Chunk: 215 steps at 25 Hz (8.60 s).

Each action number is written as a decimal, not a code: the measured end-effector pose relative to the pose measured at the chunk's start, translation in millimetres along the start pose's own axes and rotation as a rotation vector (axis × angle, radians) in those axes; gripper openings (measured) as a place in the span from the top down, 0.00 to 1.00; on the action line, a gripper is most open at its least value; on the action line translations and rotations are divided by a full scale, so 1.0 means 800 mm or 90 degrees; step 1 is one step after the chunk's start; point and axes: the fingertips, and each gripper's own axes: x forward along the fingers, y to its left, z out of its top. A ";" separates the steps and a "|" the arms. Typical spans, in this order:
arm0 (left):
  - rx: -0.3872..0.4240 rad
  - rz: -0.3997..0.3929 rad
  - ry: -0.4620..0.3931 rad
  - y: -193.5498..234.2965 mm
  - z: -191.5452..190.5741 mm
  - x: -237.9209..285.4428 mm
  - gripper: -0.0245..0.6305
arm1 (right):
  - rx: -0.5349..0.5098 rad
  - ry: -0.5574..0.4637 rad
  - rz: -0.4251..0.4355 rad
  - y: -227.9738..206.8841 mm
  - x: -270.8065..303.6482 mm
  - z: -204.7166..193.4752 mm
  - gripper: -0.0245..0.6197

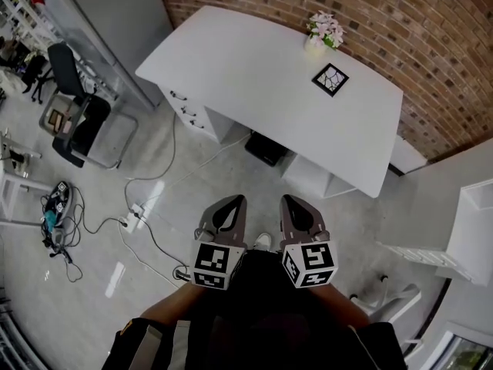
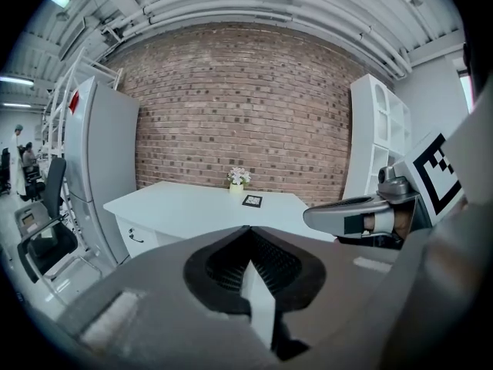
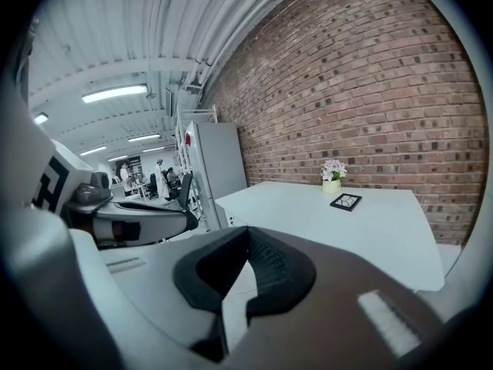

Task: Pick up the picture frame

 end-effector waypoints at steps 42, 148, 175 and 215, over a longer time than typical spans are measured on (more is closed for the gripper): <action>0.037 -0.304 0.029 0.007 0.081 0.240 0.97 | 0.076 0.017 -0.292 -0.161 0.101 0.056 0.96; -0.018 -0.195 0.269 0.004 0.034 0.762 0.84 | 0.262 0.213 -0.328 -0.570 0.397 -0.004 0.83; -0.005 -0.220 0.042 -0.006 0.157 0.494 0.85 | 0.163 0.015 -0.396 -0.376 0.224 0.125 0.85; 0.005 -0.263 -0.029 -0.018 0.154 0.329 0.85 | 0.153 -0.058 -0.430 -0.245 0.114 0.124 0.86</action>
